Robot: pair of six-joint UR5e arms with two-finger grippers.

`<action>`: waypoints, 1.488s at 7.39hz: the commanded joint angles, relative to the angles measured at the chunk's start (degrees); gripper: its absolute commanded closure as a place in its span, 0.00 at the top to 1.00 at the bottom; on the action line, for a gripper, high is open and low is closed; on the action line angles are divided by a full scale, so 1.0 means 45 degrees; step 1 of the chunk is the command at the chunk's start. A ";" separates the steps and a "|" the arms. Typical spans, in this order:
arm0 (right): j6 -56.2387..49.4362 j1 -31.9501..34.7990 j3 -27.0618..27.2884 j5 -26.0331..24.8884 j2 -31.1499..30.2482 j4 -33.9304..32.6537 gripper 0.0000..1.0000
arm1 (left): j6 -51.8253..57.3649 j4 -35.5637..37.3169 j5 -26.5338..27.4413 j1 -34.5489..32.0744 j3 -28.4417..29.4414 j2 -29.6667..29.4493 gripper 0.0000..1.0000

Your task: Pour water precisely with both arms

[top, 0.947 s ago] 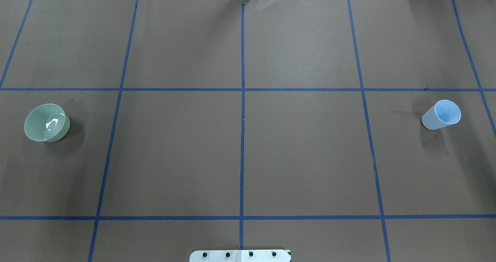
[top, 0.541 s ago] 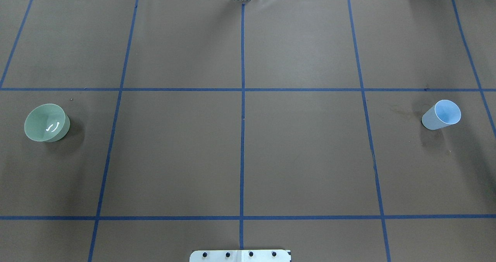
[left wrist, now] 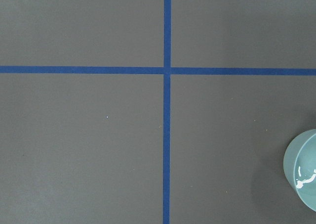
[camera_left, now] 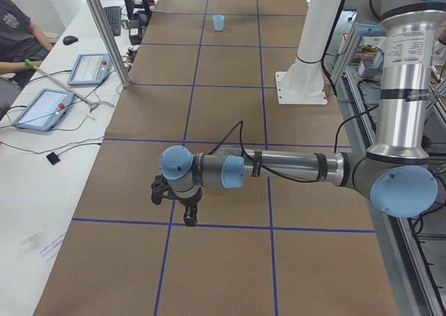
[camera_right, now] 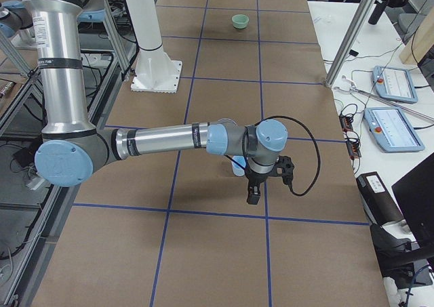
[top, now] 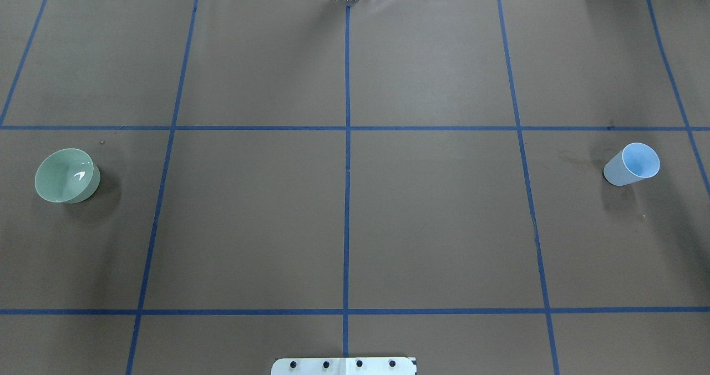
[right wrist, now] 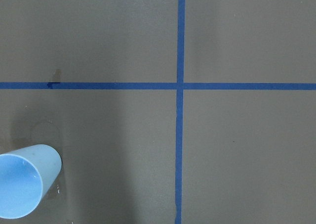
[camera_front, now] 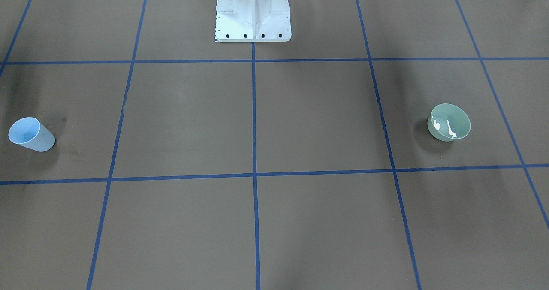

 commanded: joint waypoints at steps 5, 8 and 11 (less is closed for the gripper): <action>0.0019 -0.0033 -0.0299 -0.0075 0.0364 -0.0011 0.99 | 0.0148 -0.0025 0.0012 0.0001 -0.0106 -0.0010 1.00; 0.0019 -0.0033 -0.0299 -0.0075 0.0364 -0.0011 0.99 | 0.0092 -0.0787 0.0089 0.0021 0.0011 0.0029 1.00; 0.0019 -0.0033 -0.0279 -0.0075 0.0383 -0.0011 0.99 | 0.0052 -0.0807 0.1144 0.0040 -0.0028 0.0049 1.00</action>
